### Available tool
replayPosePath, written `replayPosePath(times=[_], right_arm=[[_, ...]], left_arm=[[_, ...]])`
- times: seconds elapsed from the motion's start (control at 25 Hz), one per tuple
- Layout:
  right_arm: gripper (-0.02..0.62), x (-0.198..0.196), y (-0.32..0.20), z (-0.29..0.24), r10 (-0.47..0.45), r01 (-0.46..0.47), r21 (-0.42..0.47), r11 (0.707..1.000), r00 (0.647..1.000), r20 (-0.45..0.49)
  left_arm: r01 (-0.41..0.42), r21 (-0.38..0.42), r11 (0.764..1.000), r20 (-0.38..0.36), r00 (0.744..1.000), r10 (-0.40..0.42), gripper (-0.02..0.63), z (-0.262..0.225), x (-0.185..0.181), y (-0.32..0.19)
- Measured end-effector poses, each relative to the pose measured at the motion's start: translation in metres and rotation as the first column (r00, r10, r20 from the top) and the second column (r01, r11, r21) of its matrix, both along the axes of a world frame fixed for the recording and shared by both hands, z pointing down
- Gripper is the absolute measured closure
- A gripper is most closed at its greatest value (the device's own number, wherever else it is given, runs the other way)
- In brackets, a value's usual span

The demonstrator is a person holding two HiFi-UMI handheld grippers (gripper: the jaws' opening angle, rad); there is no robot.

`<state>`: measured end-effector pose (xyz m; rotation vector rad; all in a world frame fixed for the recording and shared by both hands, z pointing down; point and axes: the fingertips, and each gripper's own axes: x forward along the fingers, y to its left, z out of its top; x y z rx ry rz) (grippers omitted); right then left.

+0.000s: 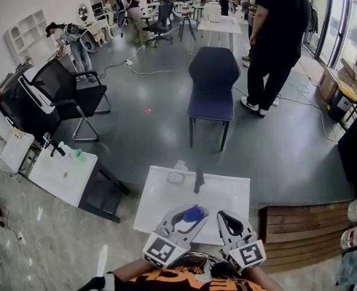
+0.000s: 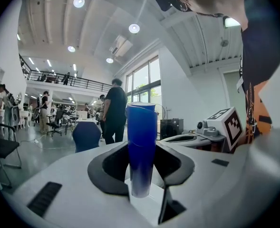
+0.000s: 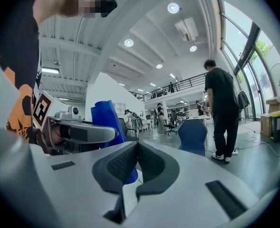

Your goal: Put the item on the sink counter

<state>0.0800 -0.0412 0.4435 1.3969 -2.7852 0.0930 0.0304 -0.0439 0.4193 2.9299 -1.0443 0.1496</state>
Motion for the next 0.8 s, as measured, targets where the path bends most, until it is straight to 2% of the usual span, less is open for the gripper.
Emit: replayPosePath(times=[0.8], right_arm=[[0.581,-0.018,-0.057,-0.008,-0.005,0.005,0.005,1.0,1.0,-0.015]], left_arm=[[0.028,-0.033,0.999,0.017,0.999,-0.028,0.44,0.012,-0.023,-0.063]])
